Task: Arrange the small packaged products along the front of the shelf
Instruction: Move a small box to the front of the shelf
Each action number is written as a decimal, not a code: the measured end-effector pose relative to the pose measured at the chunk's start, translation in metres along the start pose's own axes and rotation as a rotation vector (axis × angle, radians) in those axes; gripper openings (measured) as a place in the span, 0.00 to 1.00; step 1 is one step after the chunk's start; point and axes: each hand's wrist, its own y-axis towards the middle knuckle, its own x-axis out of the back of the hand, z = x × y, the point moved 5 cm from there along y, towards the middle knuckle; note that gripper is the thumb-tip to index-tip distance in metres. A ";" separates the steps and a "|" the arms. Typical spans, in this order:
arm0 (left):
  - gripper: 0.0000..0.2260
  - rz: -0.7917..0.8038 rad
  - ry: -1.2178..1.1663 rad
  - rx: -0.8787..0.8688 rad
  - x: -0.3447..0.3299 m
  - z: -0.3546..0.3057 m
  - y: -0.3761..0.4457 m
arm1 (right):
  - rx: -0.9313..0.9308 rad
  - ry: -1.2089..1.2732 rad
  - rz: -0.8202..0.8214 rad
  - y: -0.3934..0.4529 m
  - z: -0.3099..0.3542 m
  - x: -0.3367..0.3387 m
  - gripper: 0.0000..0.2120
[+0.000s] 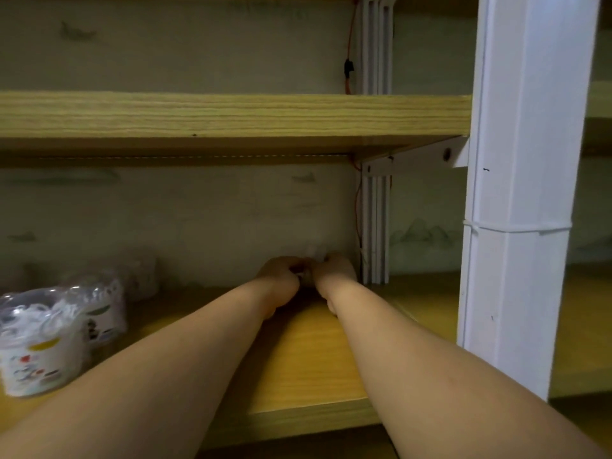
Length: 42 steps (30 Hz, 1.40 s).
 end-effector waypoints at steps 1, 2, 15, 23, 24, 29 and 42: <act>0.16 0.009 0.002 0.004 0.002 -0.001 -0.002 | 0.003 -0.010 -0.020 0.000 0.001 0.002 0.19; 0.16 0.019 0.009 0.010 0.004 -0.002 -0.005 | 0.017 -0.079 -0.033 0.004 -0.001 0.003 0.20; 0.06 -0.200 -0.492 0.081 0.070 -0.020 -0.051 | 0.124 0.540 0.139 -0.057 0.043 0.007 0.15; 0.17 -0.245 -0.448 0.032 0.103 -0.016 -0.092 | 0.055 0.616 0.244 -0.088 0.055 -0.010 0.08; 0.18 -0.275 -0.393 0.004 0.108 -0.017 -0.098 | 0.031 0.616 0.251 -0.091 0.058 -0.012 0.09; 0.19 -0.435 0.170 -0.273 0.146 -0.041 -0.136 | 0.011 0.629 0.239 -0.114 0.087 -0.022 0.19; 0.12 -0.534 -0.450 -0.166 0.326 0.045 -0.200 | 0.268 0.780 0.298 -0.232 0.196 -0.136 0.10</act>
